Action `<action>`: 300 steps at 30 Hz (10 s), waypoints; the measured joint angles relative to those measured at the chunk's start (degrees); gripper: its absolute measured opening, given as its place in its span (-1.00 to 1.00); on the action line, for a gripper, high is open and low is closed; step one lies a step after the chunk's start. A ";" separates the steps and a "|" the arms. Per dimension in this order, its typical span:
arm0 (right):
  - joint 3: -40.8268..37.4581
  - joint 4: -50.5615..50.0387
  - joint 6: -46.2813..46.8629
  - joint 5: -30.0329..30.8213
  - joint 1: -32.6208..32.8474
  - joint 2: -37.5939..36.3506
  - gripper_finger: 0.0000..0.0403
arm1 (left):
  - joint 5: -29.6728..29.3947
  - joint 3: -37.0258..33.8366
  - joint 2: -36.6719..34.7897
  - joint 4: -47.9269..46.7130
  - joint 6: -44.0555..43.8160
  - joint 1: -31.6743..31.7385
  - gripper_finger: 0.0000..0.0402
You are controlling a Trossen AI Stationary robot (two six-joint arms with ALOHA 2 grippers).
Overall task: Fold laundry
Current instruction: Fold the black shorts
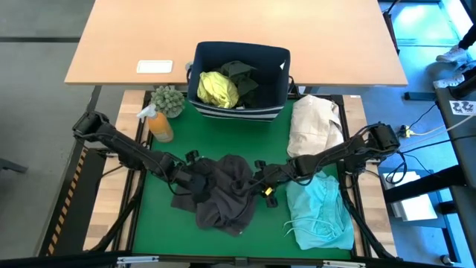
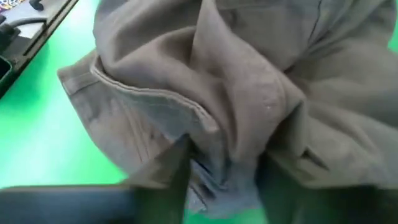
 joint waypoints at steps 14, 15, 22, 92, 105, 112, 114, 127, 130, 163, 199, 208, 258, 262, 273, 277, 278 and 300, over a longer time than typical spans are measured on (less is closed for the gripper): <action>10.91 0.16 -2.26 3.39 2.85 -0.24 -0.86 | -2.38 2.22 0.00 17.39 15.06 -5.40 -0.35; 11.21 0.13 -3.04 3.83 3.38 -0.24 -0.90 | -2.37 2.22 0.00 17.46 15.09 -5.37 -0.35; 11.91 0.01 -5.10 7.66 4.86 -0.24 -0.85 | 3.34 2.22 3.76 21.44 17.90 -3.33 -0.28; 6.38 4.03 3.36 28.20 6.83 0.12 0.16 | -55.40 24.04 10.41 -4.93 36.07 -31.06 -0.99; 6.34 9.66 12.53 5.76 -0.30 8.05 0.16 | -54.78 24.04 10.38 -4.50 35.77 -31.35 -0.99; 6.38 15.82 12.87 5.17 -0.28 11.42 0.05 | -54.62 24.04 10.38 -4.33 35.54 -31.32 -0.99; 6.38 15.86 10.58 6.78 -0.35 11.66 -0.12 | -54.54 24.04 10.38 -4.35 35.12 -31.32 -0.99; 6.36 8.65 3.31 15.01 -1.77 6.07 -0.95 | -41.33 24.04 10.38 -4.58 32.17 -30.72 -0.98; 6.38 3.81 1.38 20.62 -1.73 2.26 -0.97 | -38.15 24.04 10.38 -5.00 31.10 -29.61 -0.98; 6.32 -3.08 -17.95 46.52 2.95 -24.92 -1.00 | -24.93 19.01 10.38 -32.55 -4.96 -16.89 -0.82; 6.40 -3.27 -11.51 47.32 6.91 -24.74 -1.00 | -35.19 27.82 10.38 -50.83 -15.94 -12.41 0.16; 6.40 -4.31 -10.39 49.07 6.91 -23.75 -1.00 | -21.86 27.80 9.90 -58.03 -21.02 -9.71 0.16; 6.40 -4.79 -8.88 47.89 4.26 -21.33 -1.00 | -37.23 33.59 27.02 -5.01 24.05 -13.67 0.10; 6.40 -4.76 -8.88 47.89 4.26 -21.33 -1.00 | -37.89 33.59 27.02 -11.46 18.17 -13.71 0.10; 6.40 -4.74 -7.46 47.08 4.26 -21.31 -1.00 | -33.66 33.59 27.02 -37.29 -9.09 -13.59 0.10; 6.40 -4.74 -7.33 46.95 4.26 -21.29 -1.00 | -31.72 33.59 27.02 -46.80 -18.67 -13.60 0.10; 6.40 -4.74 -7.15 46.80 4.26 -21.29 -1.00 | -31.38 33.59 27.02 -49.08 -21.01 -13.59 0.10; 6.40 -6.51 -4.92 37.59 3.23 -15.88 -1.00 | -30.71 33.59 26.93 -54.82 -31.95 -13.85 0.10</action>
